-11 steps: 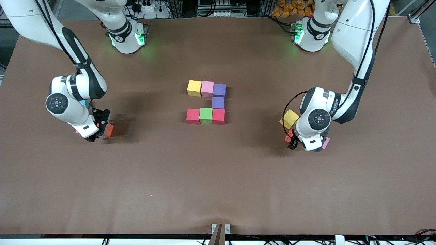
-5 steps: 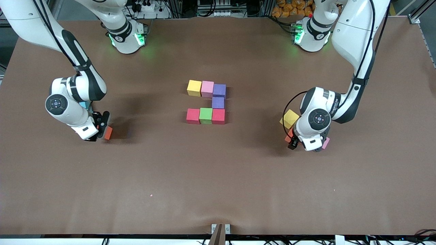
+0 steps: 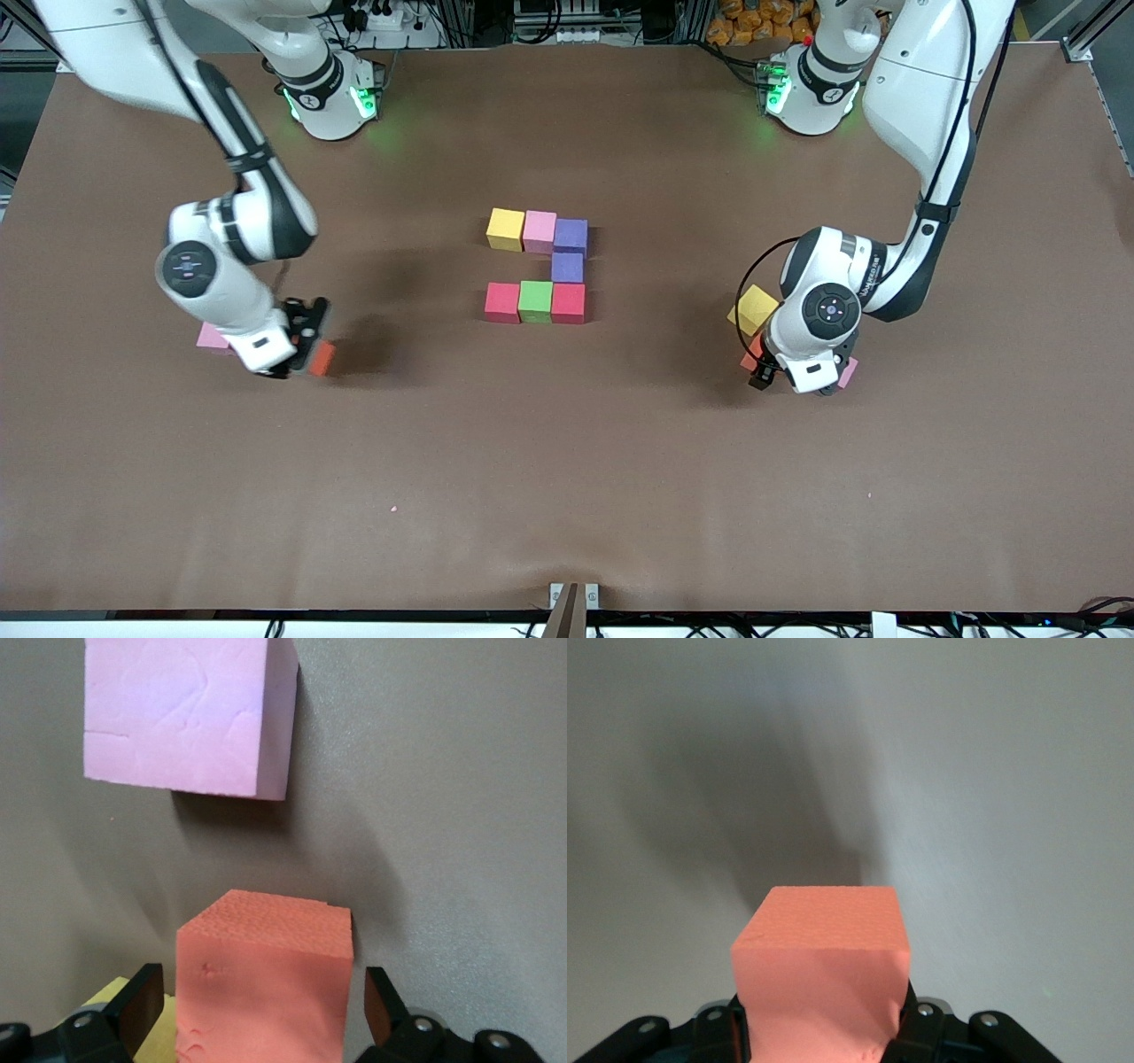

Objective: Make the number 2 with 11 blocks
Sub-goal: 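Carry the orange cube and place it beside the red cube with the right gripper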

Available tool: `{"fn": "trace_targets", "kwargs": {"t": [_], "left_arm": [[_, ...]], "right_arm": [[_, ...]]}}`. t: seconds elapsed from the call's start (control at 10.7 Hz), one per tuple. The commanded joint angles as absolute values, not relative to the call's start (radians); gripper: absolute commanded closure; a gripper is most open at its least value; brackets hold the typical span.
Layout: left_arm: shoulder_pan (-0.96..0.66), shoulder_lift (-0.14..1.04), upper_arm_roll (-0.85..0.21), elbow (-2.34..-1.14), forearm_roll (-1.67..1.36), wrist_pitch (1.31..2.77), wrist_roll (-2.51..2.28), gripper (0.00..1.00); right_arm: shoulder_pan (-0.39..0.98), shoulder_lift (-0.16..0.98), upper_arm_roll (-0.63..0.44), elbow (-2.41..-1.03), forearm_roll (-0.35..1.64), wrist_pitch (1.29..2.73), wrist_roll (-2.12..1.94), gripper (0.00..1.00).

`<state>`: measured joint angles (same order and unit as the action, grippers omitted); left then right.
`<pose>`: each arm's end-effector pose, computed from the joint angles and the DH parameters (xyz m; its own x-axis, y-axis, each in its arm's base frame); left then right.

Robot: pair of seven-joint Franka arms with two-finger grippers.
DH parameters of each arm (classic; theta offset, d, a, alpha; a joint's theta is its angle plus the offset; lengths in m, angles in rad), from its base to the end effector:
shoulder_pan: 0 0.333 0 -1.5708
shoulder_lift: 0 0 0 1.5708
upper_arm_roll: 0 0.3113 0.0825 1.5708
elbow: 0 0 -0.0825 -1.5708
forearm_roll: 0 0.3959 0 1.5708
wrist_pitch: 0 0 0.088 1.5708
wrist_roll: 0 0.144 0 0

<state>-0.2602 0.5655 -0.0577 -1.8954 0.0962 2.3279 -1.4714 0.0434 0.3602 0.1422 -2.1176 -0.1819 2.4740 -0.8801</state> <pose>0.5884 -0.1895 0.1420 0.4636 0.8859 0.0165 0.8790 -0.4576 -0.1341 0.5743 0.1060 0.1920 0.3633 0.9304 -0.0492 0.9315 -0.3616 0.0389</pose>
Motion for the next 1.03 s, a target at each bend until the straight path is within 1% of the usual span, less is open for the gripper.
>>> {"fn": "trace_targets", "kwargs": {"t": [0.0,0.28,0.37,0.56,0.65,0.75,0.93], "left_arm": [[-0.255,0.561,-0.061,-1.899,0.117,2.335,-1.463,0.00],[-0.255,0.561,-0.061,-1.899,0.117,2.335,-1.463,0.00],[-0.255,0.561,-0.061,-1.899,0.117,2.335,-1.463,0.00],[-0.255,0.561,-0.061,-1.899,0.117,2.335,-1.463,0.00],[-0.255,0.561,-0.061,-1.899,0.117,2.335,-1.463,0.00],[-0.255,0.561,-0.061,-1.899,0.117,2.335,-1.463,0.00],[-0.256,0.561,-0.061,-1.899,0.117,2.335,-1.463,0.00]], "right_arm": [[0.145,0.344,0.141,-2.118,-0.160,2.453,-0.497,0.85],[0.265,0.354,0.146,-2.080,-0.149,2.451,-0.054,0.85],[0.303,0.373,0.146,-2.039,-0.112,2.450,0.081,0.85],[0.403,0.464,0.140,-1.857,0.018,2.340,0.304,0.85],[0.434,0.501,0.140,-1.788,0.031,2.294,0.421,0.85],[0.468,0.514,0.138,-1.763,0.019,2.287,0.501,0.85],[0.503,0.573,0.132,-1.723,0.015,2.287,0.529,0.85]]}}
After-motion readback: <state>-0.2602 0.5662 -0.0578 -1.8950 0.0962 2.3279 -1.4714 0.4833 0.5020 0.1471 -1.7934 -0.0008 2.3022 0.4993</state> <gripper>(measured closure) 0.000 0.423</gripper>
